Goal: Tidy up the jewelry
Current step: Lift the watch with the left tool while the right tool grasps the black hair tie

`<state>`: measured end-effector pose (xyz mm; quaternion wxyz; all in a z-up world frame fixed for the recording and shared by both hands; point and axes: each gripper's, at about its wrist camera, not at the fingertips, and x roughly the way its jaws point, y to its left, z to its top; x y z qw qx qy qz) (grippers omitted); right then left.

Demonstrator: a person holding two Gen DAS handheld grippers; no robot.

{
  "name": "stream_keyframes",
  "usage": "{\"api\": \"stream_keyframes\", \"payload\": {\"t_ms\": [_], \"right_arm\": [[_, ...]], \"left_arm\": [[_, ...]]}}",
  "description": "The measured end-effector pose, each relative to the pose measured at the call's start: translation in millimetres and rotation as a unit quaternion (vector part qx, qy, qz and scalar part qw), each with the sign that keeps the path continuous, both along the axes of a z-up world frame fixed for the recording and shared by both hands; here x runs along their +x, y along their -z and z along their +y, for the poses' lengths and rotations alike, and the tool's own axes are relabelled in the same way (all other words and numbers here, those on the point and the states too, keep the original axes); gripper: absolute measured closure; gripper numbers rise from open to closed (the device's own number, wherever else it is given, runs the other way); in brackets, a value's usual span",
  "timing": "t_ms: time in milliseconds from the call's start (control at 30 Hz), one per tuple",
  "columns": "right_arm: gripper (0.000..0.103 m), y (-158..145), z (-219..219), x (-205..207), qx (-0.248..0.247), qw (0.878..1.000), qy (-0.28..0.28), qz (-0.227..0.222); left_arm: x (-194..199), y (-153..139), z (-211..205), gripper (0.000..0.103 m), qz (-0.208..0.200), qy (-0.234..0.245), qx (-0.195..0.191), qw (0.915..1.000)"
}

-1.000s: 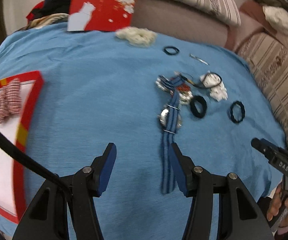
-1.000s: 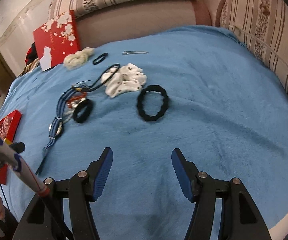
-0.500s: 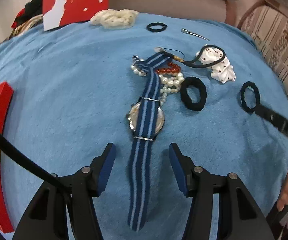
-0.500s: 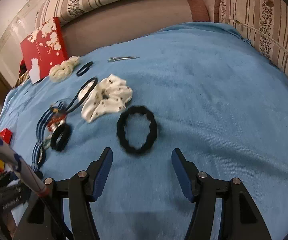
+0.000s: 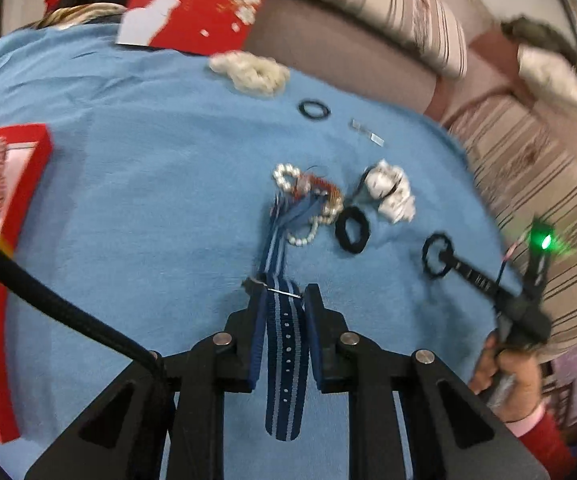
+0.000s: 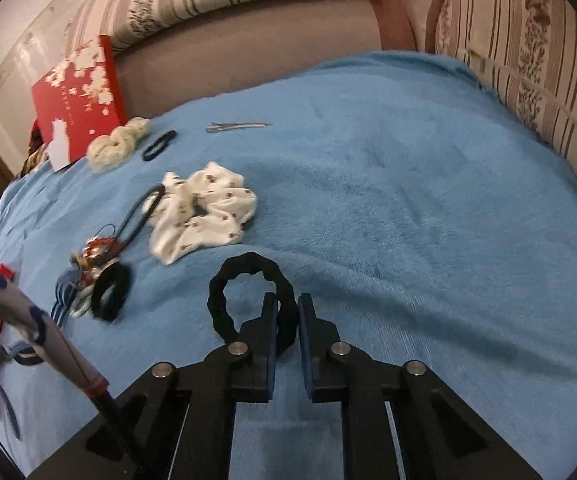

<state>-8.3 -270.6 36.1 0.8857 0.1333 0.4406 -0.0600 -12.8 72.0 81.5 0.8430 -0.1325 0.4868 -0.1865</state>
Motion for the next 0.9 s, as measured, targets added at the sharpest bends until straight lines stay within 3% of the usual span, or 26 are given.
{"api": "stream_keyframes", "payload": {"t_ms": [33, 67, 267, 400, 500, 600, 667, 767, 900], "right_arm": [[0.092, -4.6, 3.3, -5.3, -0.002, 1.0, -0.004, -0.004], [0.092, -9.2, 7.3, -10.2, -0.004, 1.0, -0.01, -0.009], [0.092, -34.2, 39.3, -37.9, -0.007, 0.998, -0.052, -0.035], [0.092, -40.2, 69.2, -47.9, -0.012, 0.996, -0.085, -0.039], [0.092, -38.3, 83.8, -55.1, -0.006, 0.994, -0.1, -0.034], [0.092, -34.1, 91.1, -63.3, -0.007, 0.994, -0.107, -0.028], [0.092, -30.3, 90.7, -66.8, -0.006, 0.994, -0.106, -0.022], [0.092, -22.3, 85.6, -69.1, 0.004, 0.995, -0.098, -0.009], [0.092, -14.4, 74.6, -70.4, 0.011, 0.997, -0.081, 0.001]], "left_arm": [[-1.7, -4.7, 4.5, 0.101, -0.003, -0.003, -0.004, 1.0], [-5.9, -12.4, 11.1, 0.103, -0.01, -0.006, -0.008, 0.9999], [-37.9, -59.0, 50.3, 0.103, -0.051, -0.026, -0.033, 0.9978], [-41.0, -50.4, 58.1, 0.102, -0.037, -0.036, 0.003, 0.9986], [-42.2, -25.8, 49.8, 0.093, -0.019, -0.027, 0.044, 0.9985], [-46.2, -3.0, 28.3, 0.071, -0.017, 0.0, 0.089, 0.9959], [-44.0, 9.1, 11.9, 0.063, -0.021, 0.027, 0.112, 0.9931], [-38.5, 26.0, -17.9, 0.059, -0.04, 0.07, 0.178, 0.9808], [-30.6, 51.5, -52.0, 0.054, -0.068, 0.126, 0.289, 0.9464]]}}
